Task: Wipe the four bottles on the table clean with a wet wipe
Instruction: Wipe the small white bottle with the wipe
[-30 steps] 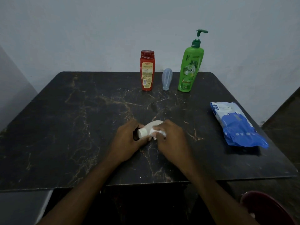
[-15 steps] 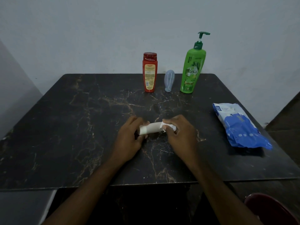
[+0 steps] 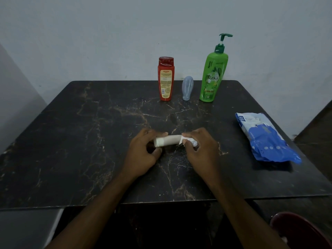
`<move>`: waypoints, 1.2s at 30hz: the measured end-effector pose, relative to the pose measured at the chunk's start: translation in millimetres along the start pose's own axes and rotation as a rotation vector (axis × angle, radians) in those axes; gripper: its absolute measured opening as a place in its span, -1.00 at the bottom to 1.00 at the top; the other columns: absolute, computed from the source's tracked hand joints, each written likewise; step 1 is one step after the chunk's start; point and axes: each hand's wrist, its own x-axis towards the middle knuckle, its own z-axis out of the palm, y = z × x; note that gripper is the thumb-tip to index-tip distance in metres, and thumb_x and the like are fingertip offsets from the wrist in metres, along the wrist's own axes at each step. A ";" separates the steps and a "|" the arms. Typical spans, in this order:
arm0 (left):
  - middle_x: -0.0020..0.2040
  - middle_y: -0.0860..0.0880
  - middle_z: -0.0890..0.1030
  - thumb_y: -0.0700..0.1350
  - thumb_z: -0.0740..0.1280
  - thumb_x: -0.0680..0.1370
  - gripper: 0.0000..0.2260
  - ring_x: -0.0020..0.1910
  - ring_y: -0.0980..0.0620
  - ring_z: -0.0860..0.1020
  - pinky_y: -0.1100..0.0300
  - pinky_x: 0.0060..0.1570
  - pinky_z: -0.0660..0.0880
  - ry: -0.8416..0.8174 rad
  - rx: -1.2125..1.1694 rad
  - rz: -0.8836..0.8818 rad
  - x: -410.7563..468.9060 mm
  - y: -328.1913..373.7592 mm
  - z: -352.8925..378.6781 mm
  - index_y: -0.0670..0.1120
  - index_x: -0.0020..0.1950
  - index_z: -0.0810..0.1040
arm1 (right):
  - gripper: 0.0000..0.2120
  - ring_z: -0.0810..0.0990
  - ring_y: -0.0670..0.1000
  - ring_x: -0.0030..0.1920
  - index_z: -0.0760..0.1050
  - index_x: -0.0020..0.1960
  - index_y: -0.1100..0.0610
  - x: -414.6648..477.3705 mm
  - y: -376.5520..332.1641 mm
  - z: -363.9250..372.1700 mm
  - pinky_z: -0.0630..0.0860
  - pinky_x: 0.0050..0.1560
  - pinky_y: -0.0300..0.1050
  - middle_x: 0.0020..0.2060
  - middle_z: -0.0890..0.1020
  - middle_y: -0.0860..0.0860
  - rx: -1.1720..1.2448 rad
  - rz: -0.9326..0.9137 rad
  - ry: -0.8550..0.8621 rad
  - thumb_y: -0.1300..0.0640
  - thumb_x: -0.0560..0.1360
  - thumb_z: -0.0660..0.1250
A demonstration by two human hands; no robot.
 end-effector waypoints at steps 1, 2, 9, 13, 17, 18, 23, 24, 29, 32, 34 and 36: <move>0.11 0.06 0.60 -0.25 0.51 0.43 -0.56 0.09 0.13 0.57 0.13 0.08 0.55 -0.002 -0.016 0.000 -0.3 0.3 -0.2 0.06 0.26 0.64 | -0.78 0.57 -0.11 -0.07 0.65 0.10 0.13 -0.3 -0.1 -0.4 0.45 -0.08 -0.45 -0.02 0.55 -0.04 -0.002 0.003 -0.004 0.30 0.49 0.38; 0.11 0.08 0.62 -0.18 0.52 0.45 -0.62 0.09 0.12 0.58 0.12 0.07 0.56 0.004 -0.033 -0.004 -0.6 0.9 -0.1 0.06 0.25 0.65 | -0.78 0.56 -0.12 -0.07 0.65 0.10 0.12 -0.5 -0.3 -0.7 0.47 -0.08 -0.43 -0.02 0.55 -0.05 -0.006 0.007 -0.011 0.30 0.49 0.38; 0.01 0.16 0.68 -0.13 0.60 0.41 -0.71 0.01 0.19 0.62 0.20 0.01 0.58 0.056 -0.047 -0.138 3.1 0.1 1.9 0.00 0.09 0.67 | -0.85 0.54 -0.22 -0.10 0.67 0.05 0.09 -1.9 -2.7 -0.5 0.39 -0.13 -0.52 -0.07 0.56 -0.08 0.009 -0.033 -0.071 0.21 0.49 0.43; 0.08 0.11 0.65 -0.13 0.63 0.36 -0.55 0.06 0.19 0.60 0.29 0.08 0.52 0.050 0.039 -0.156 3.2 -2.2 3.3 -0.03 0.21 0.64 | -0.82 0.56 -0.24 -0.08 0.66 0.05 0.05 0.2 3.0 1.7 0.37 -0.09 -0.54 -0.07 0.62 -0.08 0.038 0.048 -0.079 0.21 0.46 0.45; 0.02 0.07 0.63 -0.13 0.64 0.33 -0.60 -0.03 0.19 0.55 0.45 -0.04 0.36 0.041 0.150 -0.091 3.7 -3.3 6.1 -0.06 0.14 0.67 | -0.81 0.59 -0.16 -0.06 0.65 0.06 0.04 5.2 9.2 2.6 0.38 -0.06 -0.53 -0.06 0.63 -0.09 0.023 0.157 -0.049 0.18 0.45 0.47; 0.01 0.08 0.63 -0.14 0.65 0.33 -0.61 -0.04 0.19 0.55 0.45 -0.06 0.37 0.040 0.146 -0.087 3.9 -4.1 6.2 -0.07 0.11 0.67 | -0.80 0.59 -0.14 -0.06 0.65 0.07 0.06 6.2 9.5 3.0 0.36 -0.07 -0.55 -0.06 0.63 -0.08 0.024 0.181 -0.048 0.18 0.45 0.47; 0.02 0.10 0.68 -0.17 0.64 0.32 -0.64 -0.03 0.14 0.60 0.25 -0.01 0.52 0.040 0.116 -0.110 3.8 -4.3 7.2 -0.10 0.06 0.65 | -0.84 0.56 -0.14 -0.07 0.66 0.08 0.08 4.6 -1.0 9.0 0.33 -0.10 -0.55 -0.01 0.63 -0.05 -0.059 0.260 -0.062 0.13 0.50 0.43; 0.03 0.09 0.68 -0.17 0.65 0.32 -0.64 -0.02 0.15 0.61 0.21 0.00 0.54 0.043 0.108 -0.113 3.9 -4.7 7.7 -0.10 0.05 0.65 | -0.84 0.58 -0.11 -0.04 0.66 0.07 0.08 1.4 -6.7 12.5 0.36 -0.07 -0.47 0.00 0.63 -0.04 -0.074 0.252 -0.053 0.12 0.50 0.43; 0.02 0.09 0.69 -0.19 0.61 0.35 -0.69 -0.03 0.15 0.63 0.12 0.03 0.57 0.056 0.115 -0.101 4.0 -7.4 8.8 -0.10 0.05 0.66 | -0.90 0.61 0.04 -0.12 0.64 -0.03 0.18 -21.3 -43.0 39.0 0.51 -0.08 -0.15 -0.04 0.60 0.03 -0.133 0.035 -0.097 0.22 0.49 0.38; 0.04 0.10 0.69 -0.17 0.62 0.35 -0.67 -0.02 0.18 0.62 0.20 0.02 0.55 0.046 0.116 -0.104 4.6 -7.4 8.6 -0.10 0.07 0.65 | -0.91 0.61 0.01 -0.13 0.65 -0.05 0.16 -18.5 -38.3 36.4 0.43 -0.08 -0.33 -0.06 0.60 0.01 -0.140 0.013 -0.076 0.24 0.47 0.39; 0.05 0.10 0.68 -0.14 0.64 0.33 -0.65 -0.01 0.18 0.62 0.24 -0.01 0.54 0.035 0.111 -0.102 4.8 -7.3 8.6 -0.08 0.05 0.63 | -0.90 0.59 -0.02 -0.11 0.67 -0.04 0.13 -10.0 -25.5 27.1 0.36 -0.10 -0.35 -0.07 0.60 -0.01 -0.151 0.076 -0.072 0.20 0.47 0.40; 0.04 0.12 0.67 -0.15 0.64 0.33 -0.65 -0.01 0.19 0.60 0.25 -0.04 0.52 0.024 0.103 -0.104 4.5 -5.9 7.9 -0.07 0.03 0.62 | -0.89 0.58 -0.07 -0.10 0.68 -0.01 0.09 1.1 -9.3 15.9 0.38 -0.14 -0.30 -0.05 0.62 -0.03 -0.152 0.206 -0.096 0.14 0.50 0.40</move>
